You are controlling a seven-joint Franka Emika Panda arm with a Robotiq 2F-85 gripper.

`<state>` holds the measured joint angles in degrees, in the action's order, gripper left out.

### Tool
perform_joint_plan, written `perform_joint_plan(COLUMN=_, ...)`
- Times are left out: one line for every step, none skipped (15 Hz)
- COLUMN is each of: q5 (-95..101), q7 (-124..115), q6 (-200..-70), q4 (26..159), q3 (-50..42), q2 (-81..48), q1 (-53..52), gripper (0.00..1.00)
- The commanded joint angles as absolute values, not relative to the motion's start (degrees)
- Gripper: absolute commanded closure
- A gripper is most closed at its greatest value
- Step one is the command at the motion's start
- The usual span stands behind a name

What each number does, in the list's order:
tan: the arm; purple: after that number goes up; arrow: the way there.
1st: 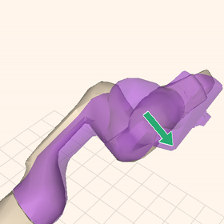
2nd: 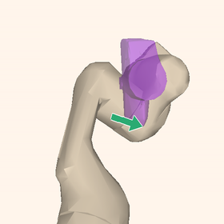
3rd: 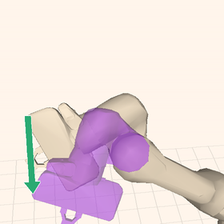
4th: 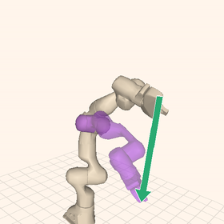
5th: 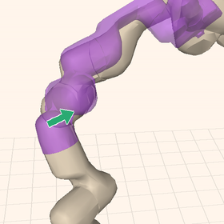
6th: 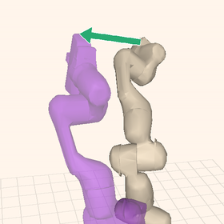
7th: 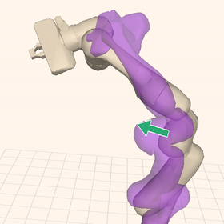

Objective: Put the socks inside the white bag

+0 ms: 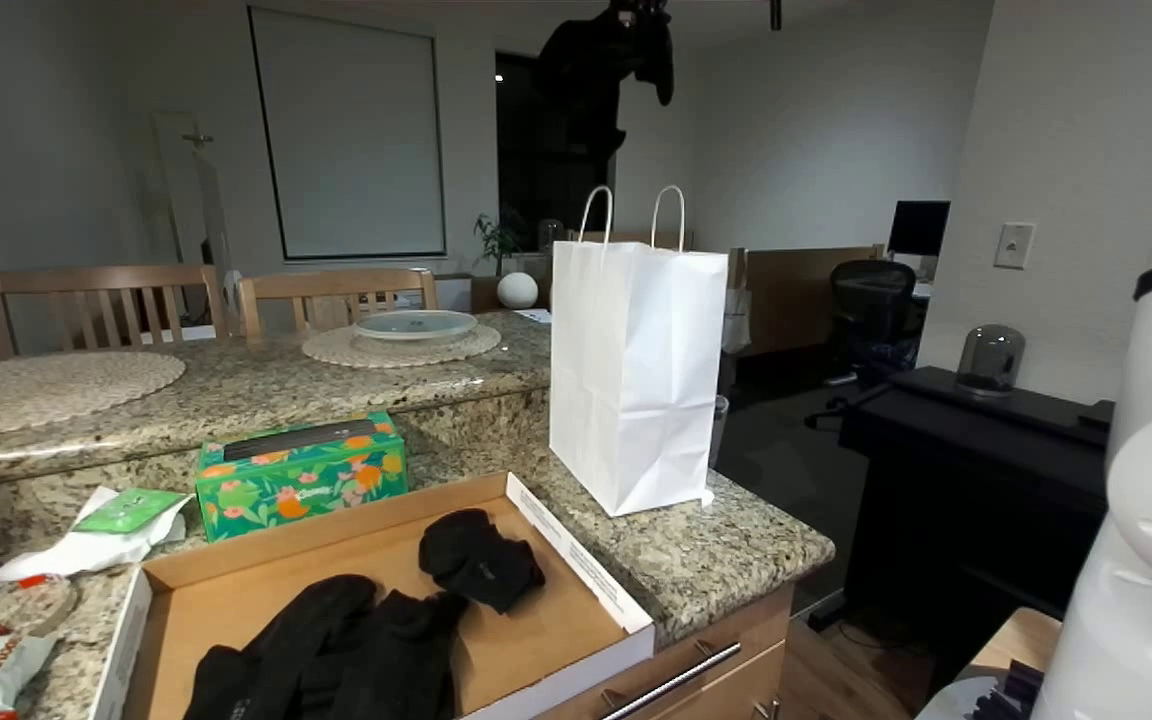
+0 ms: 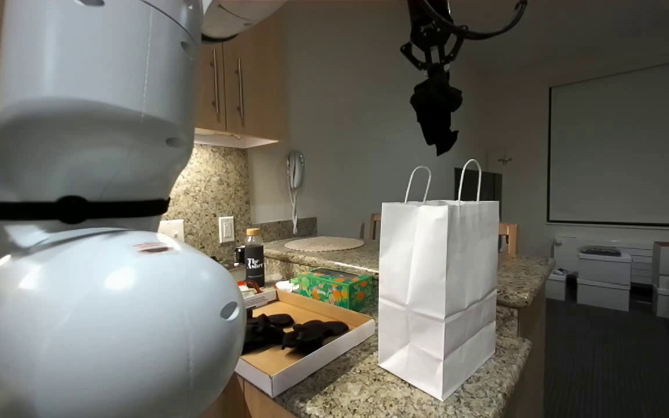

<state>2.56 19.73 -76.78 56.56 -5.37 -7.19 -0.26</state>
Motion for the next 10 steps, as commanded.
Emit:
perform_joint_plan(q5=0.21, q7=18.85, q6=-83.26, q4=65.82, q3=-5.44, q2=-4.0, q1=0.04, gripper=0.91)
perform_joint_plan(q5=-0.14, q7=18.83, q6=-84.6, q4=69.02, q3=-5.33, q2=-3.1, q1=-0.15, gripper=0.91)
perform_joint_plan(q5=-0.56, q7=18.63, q6=-86.05, q4=71.61, q3=-5.34, q2=-2.39, q1=-0.19, gripper=0.91)
perform_joint_plan(q5=-1.47, q7=17.9, q6=-87.44, q4=74.78, q3=-5.49, q2=-1.34, q1=-0.03, gripper=0.91)
perform_joint_plan(q5=-1.89, q7=17.13, q6=-89.12, q4=77.68, q3=-5.73, q2=-0.45, q1=0.12, gripper=0.91)
perform_joint_plan(q5=-2.88, q7=16.28, q6=-90.0, q4=80.41, q3=-6.25, q2=0.09, q1=0.63, gripper=0.91)
perform_joint_plan(q5=-3.86, q7=15.62, q6=-90.71, q4=82.78, q3=-6.67, q2=0.7, q1=0.95, gripper=0.91)
perform_joint_plan(q5=-4.95, q7=14.71, q6=-91.15, q4=84.83, q3=-7.5, q2=1.06, q1=1.46, gripper=0.91)
perform_joint_plan(q5=-5.85, q7=13.98, q6=-91.83, q4=87.03, q3=-8.17, q2=1.79, q1=1.67, gripper=0.91)
perform_joint_plan(q5=-6.62, q7=13.66, q6=-92.1, q4=88.93, q3=-8.72, q2=2.27, q1=1.87, gripper=0.91)
